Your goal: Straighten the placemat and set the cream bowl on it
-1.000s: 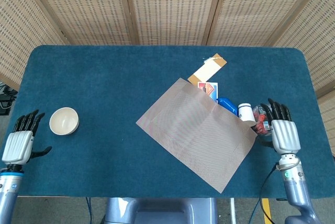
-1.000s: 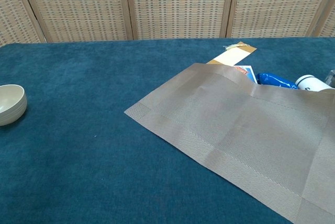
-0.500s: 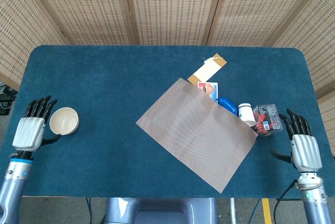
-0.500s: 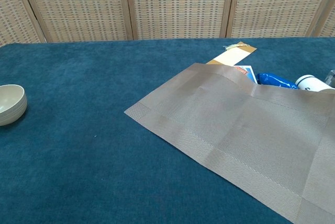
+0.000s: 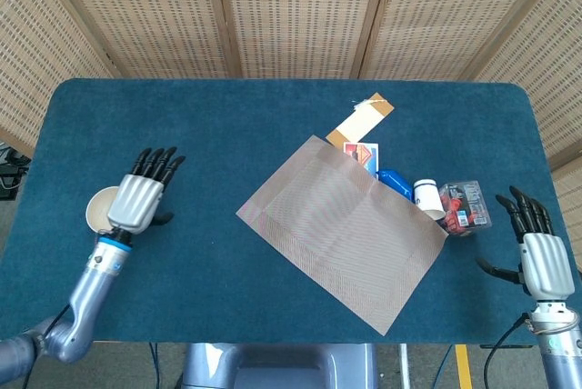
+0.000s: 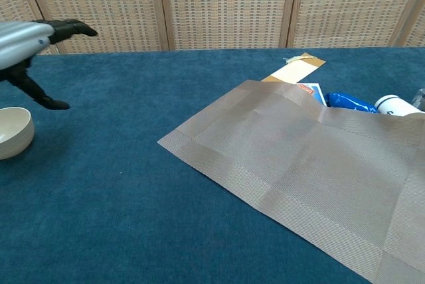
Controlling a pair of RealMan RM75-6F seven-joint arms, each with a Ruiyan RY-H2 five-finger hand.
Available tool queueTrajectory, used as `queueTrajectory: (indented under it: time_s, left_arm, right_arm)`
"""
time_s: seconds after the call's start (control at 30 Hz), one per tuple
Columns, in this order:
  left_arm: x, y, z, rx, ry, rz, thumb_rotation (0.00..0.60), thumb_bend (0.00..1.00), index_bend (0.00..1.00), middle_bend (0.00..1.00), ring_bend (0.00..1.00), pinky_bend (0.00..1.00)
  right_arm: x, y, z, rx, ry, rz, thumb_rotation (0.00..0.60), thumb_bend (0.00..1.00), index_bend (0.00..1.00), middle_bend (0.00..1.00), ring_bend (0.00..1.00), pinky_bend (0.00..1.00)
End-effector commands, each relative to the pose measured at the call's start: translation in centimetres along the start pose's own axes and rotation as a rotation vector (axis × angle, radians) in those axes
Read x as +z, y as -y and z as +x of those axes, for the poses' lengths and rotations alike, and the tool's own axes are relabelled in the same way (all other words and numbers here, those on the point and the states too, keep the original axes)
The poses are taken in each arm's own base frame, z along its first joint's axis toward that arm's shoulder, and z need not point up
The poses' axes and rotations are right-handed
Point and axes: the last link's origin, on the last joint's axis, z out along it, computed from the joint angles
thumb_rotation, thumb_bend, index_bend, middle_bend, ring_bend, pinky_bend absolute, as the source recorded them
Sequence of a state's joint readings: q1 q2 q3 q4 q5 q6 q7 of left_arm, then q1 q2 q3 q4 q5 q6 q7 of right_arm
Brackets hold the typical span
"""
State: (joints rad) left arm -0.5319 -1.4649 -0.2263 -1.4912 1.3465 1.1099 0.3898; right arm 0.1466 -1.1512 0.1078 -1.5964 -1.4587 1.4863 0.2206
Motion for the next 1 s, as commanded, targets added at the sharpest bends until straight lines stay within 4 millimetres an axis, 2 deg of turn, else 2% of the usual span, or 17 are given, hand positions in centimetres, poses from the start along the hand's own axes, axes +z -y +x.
queueTrajectory:
  time_s: [0.03,0.13,0.33,0.63,1.0]
  left_arm:
    - [2.6,-2.7,-1.2,0.017,0.037,-0.041,0.6,0.0,0.06,0.0,0.0,0.0]
    - [4.3,-4.8,-2.5,0.053,0.068,-0.076,0.6,0.0,0.06,0.0,0.0,0.0]
    - [6.5,-7.4,-4.5,0.108,0.12,-0.115,0.6,0.0,0.06,0.0,0.0,0.0]
    - [8.0,-8.9,-6.5,0.165,0.167,-0.129,0.6,0.0,0.06,0.0,0.0,0.0]
    - [8.6,-9.8,-7.3,0.184,0.175,-0.143,0.6,0.0,0.06,0.0,0.0,0.0]
  right_arm:
    - [0.0,0.0,0.2,0.01,-0.004,0.001,0.6,0.13,0.13,0.0,0.0,0.0]
    - [0.2,-0.3,0.4,0.021,-0.002,-0.008,0.6,0.13,0.13,0.0,0.0,0.0]
    - [0.6,-0.8,0.9,0.038,-0.014,-0.027,0.6,0.13,0.13,0.0,0.0,0.0]
    - [1.0,-1.3,1.1,0.054,-0.014,-0.047,0.6,0.12,0.13,0.0,0.0,0.0]
    - [1.0,-1.3,1.1,0.051,-0.014,-0.048,0.6,0.12,0.13,0.0,0.0,0.0]
